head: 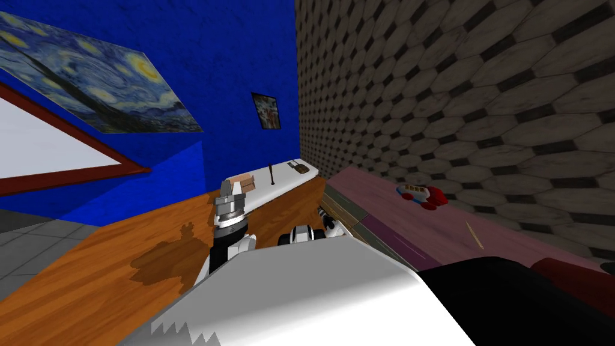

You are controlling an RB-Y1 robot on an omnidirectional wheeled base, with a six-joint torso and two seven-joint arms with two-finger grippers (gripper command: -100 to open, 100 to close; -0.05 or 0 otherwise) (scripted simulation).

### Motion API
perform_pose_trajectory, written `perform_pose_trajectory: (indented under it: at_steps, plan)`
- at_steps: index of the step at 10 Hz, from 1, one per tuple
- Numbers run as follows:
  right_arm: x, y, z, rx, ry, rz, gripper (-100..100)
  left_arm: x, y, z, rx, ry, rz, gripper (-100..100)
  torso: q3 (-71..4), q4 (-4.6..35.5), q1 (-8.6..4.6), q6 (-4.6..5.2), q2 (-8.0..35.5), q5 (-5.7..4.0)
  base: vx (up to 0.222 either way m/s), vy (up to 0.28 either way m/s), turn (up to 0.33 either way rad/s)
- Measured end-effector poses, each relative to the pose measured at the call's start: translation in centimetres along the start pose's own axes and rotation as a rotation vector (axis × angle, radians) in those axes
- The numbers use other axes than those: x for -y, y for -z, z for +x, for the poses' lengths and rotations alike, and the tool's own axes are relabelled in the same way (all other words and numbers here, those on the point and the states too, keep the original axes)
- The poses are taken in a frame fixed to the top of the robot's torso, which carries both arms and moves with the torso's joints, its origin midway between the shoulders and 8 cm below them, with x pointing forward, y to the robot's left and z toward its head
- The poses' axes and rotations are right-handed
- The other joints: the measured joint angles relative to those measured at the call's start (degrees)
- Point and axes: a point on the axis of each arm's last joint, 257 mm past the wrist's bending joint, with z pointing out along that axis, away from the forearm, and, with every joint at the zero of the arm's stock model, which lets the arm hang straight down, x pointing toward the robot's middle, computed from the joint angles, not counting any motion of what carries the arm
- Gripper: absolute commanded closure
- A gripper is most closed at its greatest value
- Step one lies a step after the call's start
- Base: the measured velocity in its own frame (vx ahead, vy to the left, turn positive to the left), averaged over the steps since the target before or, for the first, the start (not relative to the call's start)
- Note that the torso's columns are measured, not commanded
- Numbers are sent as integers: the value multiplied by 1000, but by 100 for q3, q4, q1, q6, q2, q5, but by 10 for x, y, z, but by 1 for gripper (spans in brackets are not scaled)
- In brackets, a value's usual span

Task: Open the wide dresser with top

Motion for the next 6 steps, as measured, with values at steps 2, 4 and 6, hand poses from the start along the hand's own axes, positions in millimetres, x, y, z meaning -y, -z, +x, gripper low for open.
perform_pose_trajectory:
  at_steps: [2, 4, 6]
  plan:
    - [22, -4, 12, -11, 39, 71, -100, 0, 0, 0, 0, 0, 0, 0, 0, 0, 4, -9, -1, -1, 8, -7, 247]
    - [41, -5, 15, -19, 65, 132, -100, 0, 0, 0, 0, 0, 0, 0, 0, 1, -2, 0, 1, 0, 6, -6, 94]
    - [68, -3, 20, -28, 119, 214, -100, 0, 0, 0, 0, 0, 0, 0, 0, 0, 0, -2, 0, -1, 6, -9, 84]
